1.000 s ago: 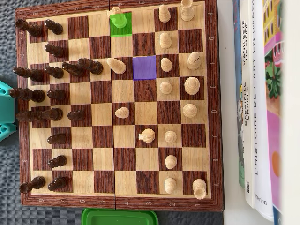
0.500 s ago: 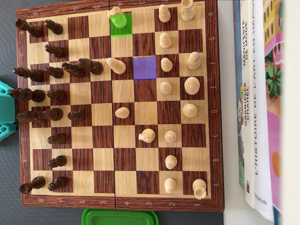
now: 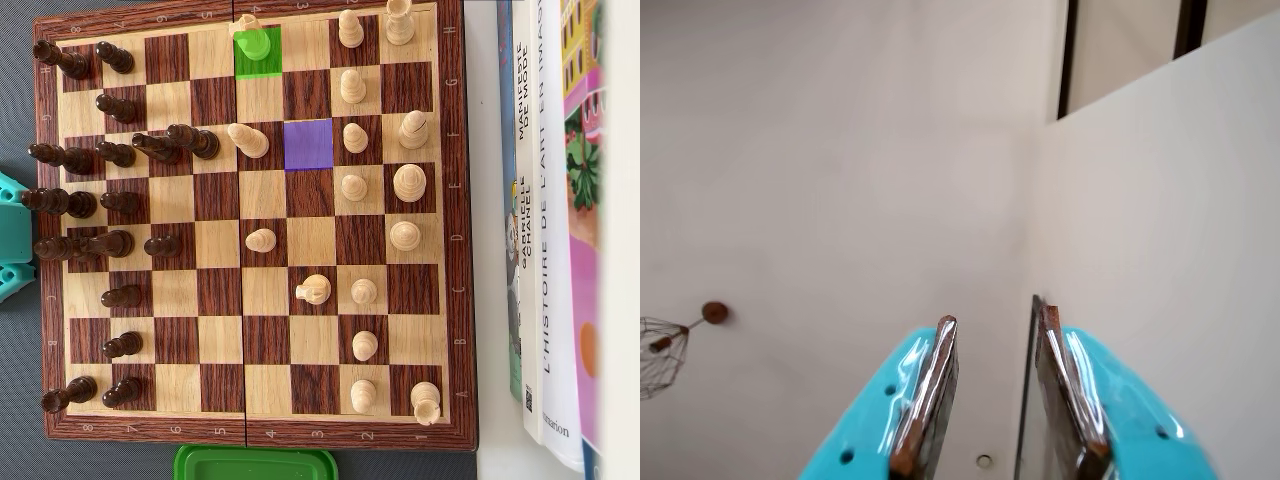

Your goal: Play chess

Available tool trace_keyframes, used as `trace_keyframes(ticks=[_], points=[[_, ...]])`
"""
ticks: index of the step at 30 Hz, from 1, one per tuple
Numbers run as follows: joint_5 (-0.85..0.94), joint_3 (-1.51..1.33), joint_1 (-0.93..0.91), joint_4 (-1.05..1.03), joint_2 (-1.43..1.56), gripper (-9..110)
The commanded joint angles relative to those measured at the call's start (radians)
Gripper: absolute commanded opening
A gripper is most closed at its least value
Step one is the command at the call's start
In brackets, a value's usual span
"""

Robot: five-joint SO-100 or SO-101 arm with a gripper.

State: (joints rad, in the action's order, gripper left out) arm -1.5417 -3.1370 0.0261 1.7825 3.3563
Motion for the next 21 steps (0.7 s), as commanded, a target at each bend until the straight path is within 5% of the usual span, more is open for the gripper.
trace_keyframes(ticks=[1,21], points=[[-0.005,-0.021,0.005,0.021,-0.008,13],[-0.008,-0.021,-0.005,0.021,-0.011,13]])
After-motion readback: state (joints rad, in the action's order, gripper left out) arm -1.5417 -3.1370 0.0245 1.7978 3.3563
